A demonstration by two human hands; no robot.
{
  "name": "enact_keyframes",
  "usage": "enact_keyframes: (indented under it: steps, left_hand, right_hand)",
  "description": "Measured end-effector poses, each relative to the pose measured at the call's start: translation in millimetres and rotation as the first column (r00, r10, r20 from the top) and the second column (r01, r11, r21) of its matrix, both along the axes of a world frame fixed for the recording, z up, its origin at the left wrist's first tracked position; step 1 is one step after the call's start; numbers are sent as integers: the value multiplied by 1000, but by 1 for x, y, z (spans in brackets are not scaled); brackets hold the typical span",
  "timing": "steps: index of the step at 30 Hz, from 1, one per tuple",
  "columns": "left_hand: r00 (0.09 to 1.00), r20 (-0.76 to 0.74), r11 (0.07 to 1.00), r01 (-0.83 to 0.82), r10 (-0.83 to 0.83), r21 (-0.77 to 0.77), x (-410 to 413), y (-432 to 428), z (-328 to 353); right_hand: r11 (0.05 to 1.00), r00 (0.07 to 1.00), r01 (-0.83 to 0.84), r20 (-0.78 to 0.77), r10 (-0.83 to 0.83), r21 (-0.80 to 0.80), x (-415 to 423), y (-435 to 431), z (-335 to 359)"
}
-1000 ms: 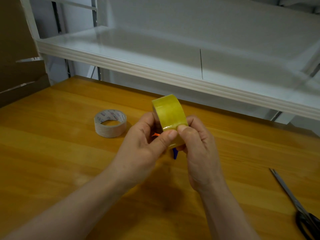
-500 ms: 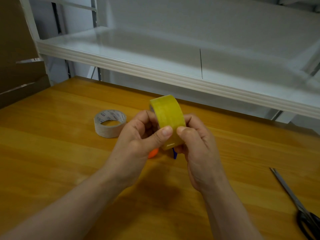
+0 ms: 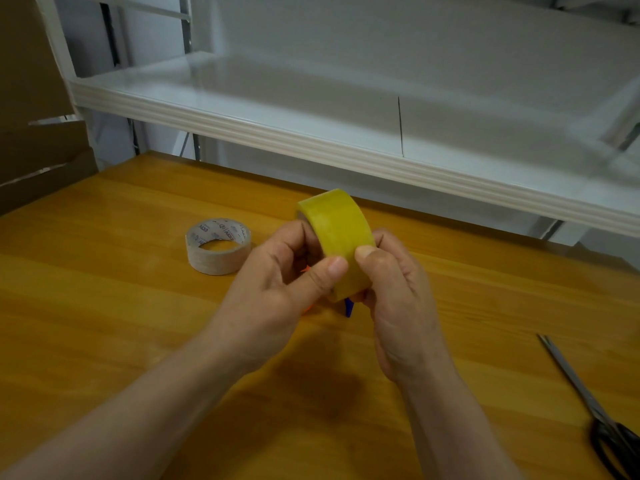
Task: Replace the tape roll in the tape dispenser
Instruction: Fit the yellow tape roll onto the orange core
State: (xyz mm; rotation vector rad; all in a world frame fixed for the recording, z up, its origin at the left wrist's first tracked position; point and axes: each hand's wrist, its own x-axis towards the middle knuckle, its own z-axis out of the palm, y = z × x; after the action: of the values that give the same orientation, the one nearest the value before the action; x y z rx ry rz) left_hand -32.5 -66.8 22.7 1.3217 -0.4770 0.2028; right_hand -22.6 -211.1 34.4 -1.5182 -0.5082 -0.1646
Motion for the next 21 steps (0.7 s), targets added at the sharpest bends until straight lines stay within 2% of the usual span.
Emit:
enact_keyframes:
  steps: [4, 6, 8, 10, 11, 13, 14, 16, 18, 21]
  left_hand:
    - [995, 97, 990, -28, 14, 138, -4, -4, 0]
    - [983, 163, 961, -120, 81, 249, -5, -5, -2]
    - [952, 267, 894, -245, 149, 375, -6, -5, -4]
    - [938, 304, 871, -286, 169, 400, -5, -5, -5]
    - [952, 265, 901, -243, 150, 360, -5, -5, -5]
    - [994, 96, 986, -61, 46, 156, -6, -5, -2]
    - [1000, 18, 999, 1, -1, 35, -5, -4, 0]
    - [995, -99, 993, 16, -27, -116, -2, -1, 0]
    - [990, -143, 988, -12, -10, -154, 1, 2, -1]
    - [994, -108, 994, -6, -6, -113, 0, 1, 0]
  right_hand:
    - [998, 999, 40, -29, -39, 42, 1, -1, -1]
    - [997, 998, 50, -52, -47, 60, 2, -2, -1]
    - [995, 996, 58, -76, -52, 86, 2, -3, -1]
    - [995, 995, 64, -76, -59, 75, 3, -5, 0]
    - [996, 996, 64, -63, -60, 61, 3, -5, 0]
    - [998, 998, 54, -25, -53, 34, 3, -4, -1]
    - [999, 999, 38, -7, -38, 29, 3, -4, -2]
    - [1000, 1000, 17, 24, -18, 4, 4, -2, -5]
    - [999, 999, 21, 41, -20, -30, 5, -1, -7]
    - [998, 998, 37, 56, -35, -41, 5, -1, -8]
